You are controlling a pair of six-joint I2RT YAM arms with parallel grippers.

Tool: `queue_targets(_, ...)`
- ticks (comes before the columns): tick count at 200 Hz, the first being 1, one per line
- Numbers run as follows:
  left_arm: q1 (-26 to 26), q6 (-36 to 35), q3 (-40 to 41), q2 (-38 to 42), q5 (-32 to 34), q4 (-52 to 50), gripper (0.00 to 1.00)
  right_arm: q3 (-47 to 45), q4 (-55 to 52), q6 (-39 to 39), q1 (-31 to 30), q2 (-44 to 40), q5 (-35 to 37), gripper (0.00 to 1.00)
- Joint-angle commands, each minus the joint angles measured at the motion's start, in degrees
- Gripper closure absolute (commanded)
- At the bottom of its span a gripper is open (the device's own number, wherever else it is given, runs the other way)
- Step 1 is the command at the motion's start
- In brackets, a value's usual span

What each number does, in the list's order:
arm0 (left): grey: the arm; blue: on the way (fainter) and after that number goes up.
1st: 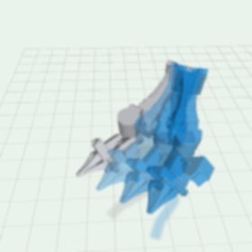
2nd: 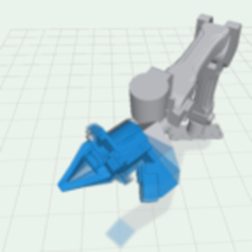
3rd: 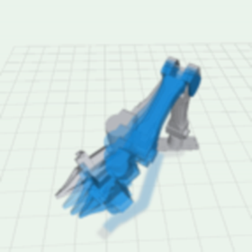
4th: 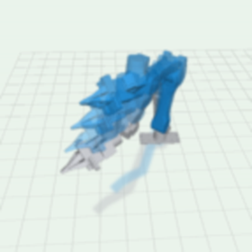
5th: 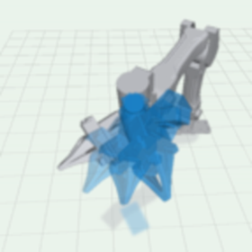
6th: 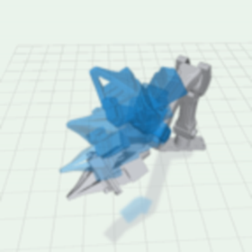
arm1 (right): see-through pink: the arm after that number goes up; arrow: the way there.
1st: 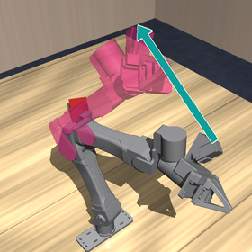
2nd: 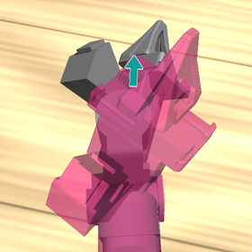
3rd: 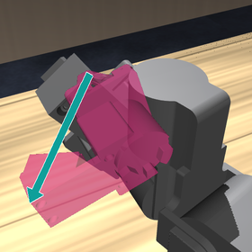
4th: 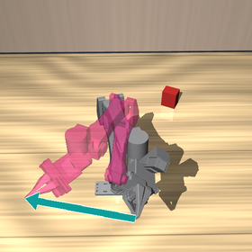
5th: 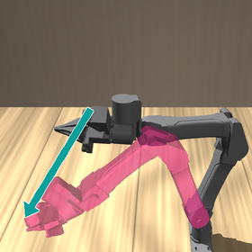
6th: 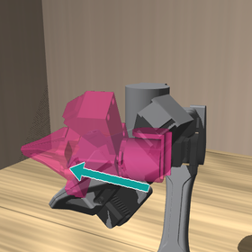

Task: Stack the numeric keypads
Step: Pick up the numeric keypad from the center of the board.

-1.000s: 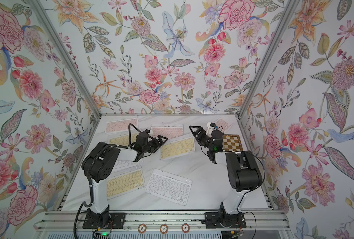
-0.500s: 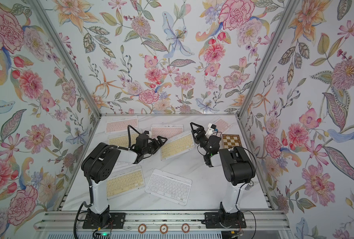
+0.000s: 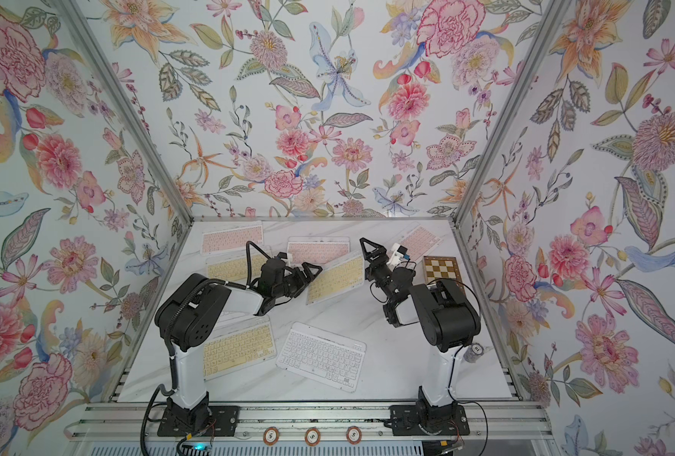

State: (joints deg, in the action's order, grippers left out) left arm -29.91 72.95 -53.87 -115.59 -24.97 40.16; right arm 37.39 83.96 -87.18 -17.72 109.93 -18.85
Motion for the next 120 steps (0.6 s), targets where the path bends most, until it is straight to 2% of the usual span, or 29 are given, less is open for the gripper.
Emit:
queue_targets(1,-1.98,1.06,0.43,1.35,-3.42,0.62,0.01,-1.35,-2.86,-2.62,-2.10,-1.12,-1.40,0.01)
queue_targets(30,-1.99,0.97,0.77,1.99,-3.24,0.54,0.01,-1.26,-4.00,-2.93,-2.76,-2.16,-1.03,0.01)
queue_targets(54,-1.99,0.29,0.96,2.66,-2.94,-0.30,0.01,-1.35,-9.61,-1.90,-3.09,-5.68,-1.40,0.01)
queue_targets(81,-2.00,0.27,1.11,2.84,-2.87,-0.39,0.01,1.38,-27.93,2.13,-3.21,-12.79,-4.00,0.01)
queue_targets(104,-1.99,0.27,1.22,2.95,-2.80,-0.27,0.01,6.55,-47.57,9.72,-3.39,-18.77,-5.40,0.01)
queue_targets(120,-1.99,0.10,1.29,3.03,-2.72,-0.30,0.01,9.14,-56.24,13.13,-3.71,-21.45,-5.08,0.01)
